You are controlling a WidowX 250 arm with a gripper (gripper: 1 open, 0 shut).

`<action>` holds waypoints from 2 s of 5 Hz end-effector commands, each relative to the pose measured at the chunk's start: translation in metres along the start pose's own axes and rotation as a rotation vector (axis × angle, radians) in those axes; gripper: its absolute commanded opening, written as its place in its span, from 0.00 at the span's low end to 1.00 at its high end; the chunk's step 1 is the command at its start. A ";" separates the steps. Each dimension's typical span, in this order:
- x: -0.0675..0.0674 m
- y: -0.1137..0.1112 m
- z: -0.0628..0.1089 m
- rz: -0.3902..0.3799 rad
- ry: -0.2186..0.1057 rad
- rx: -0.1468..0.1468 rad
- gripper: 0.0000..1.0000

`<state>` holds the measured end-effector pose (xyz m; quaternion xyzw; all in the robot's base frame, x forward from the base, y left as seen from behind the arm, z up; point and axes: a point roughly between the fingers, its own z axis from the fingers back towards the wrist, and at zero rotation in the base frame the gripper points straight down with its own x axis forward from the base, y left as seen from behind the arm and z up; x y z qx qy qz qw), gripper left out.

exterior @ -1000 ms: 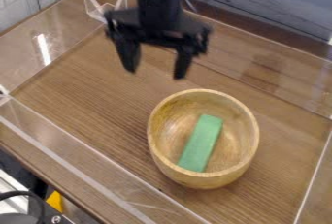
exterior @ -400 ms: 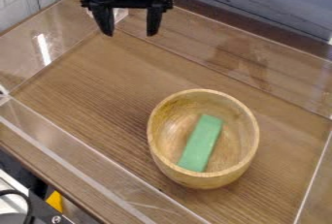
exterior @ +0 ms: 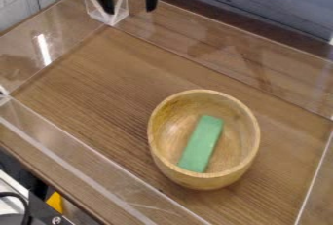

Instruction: Put the green block in the brown bowl

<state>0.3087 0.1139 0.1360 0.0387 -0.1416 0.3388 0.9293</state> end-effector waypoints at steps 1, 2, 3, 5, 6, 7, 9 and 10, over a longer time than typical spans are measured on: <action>0.029 -0.008 0.008 -0.042 -0.077 -0.062 1.00; 0.042 -0.015 -0.004 -0.113 -0.085 -0.097 0.00; 0.035 -0.034 -0.016 -0.103 -0.084 -0.084 0.00; 0.037 -0.049 -0.040 -0.060 -0.081 -0.048 0.00; 0.037 -0.046 -0.048 -0.042 -0.079 -0.029 0.00; 0.041 -0.035 -0.062 0.006 -0.078 -0.002 0.00; 0.044 -0.026 -0.078 0.045 -0.073 0.030 0.00; 0.044 -0.029 -0.079 0.035 -0.068 0.031 0.00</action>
